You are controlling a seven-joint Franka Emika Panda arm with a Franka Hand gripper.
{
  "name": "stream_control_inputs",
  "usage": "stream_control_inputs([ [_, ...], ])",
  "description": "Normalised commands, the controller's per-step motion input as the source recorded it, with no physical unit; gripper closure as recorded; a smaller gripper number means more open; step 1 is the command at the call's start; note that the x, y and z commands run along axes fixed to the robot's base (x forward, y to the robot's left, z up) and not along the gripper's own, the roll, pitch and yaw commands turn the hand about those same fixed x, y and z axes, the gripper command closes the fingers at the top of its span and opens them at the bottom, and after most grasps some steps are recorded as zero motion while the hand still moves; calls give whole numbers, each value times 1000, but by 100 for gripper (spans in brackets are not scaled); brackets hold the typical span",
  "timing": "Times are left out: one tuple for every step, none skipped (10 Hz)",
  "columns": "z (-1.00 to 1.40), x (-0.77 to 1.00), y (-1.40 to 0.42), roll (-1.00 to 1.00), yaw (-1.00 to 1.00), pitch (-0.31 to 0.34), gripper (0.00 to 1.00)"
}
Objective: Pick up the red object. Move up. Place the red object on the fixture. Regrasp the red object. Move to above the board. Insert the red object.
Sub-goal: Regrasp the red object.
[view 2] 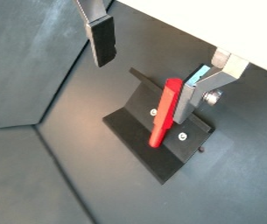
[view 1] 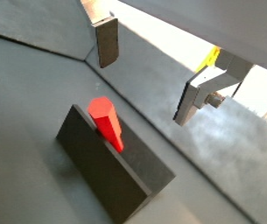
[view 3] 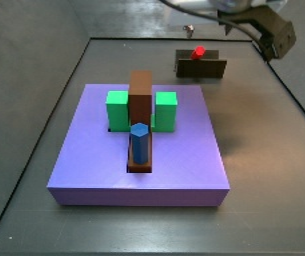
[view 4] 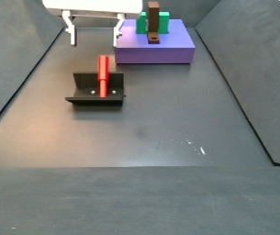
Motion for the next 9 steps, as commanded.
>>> stream_control_inputs([
  [-166,49,-391,1000,77,103,0],
  [-51,0,-46,494,-3,197,0],
  [0,0,0,0,0,6,0],
  [-123,71,0,120,-17,214,0],
  [-380,0,0,254,-40,180,0],
  [-446,-14,0,191,0,26,0],
  [-463,-94,0,143,0,0,0],
  [-426,-83,0,169,9,0,0],
  [-457,-83,0,106,0,0,0],
])
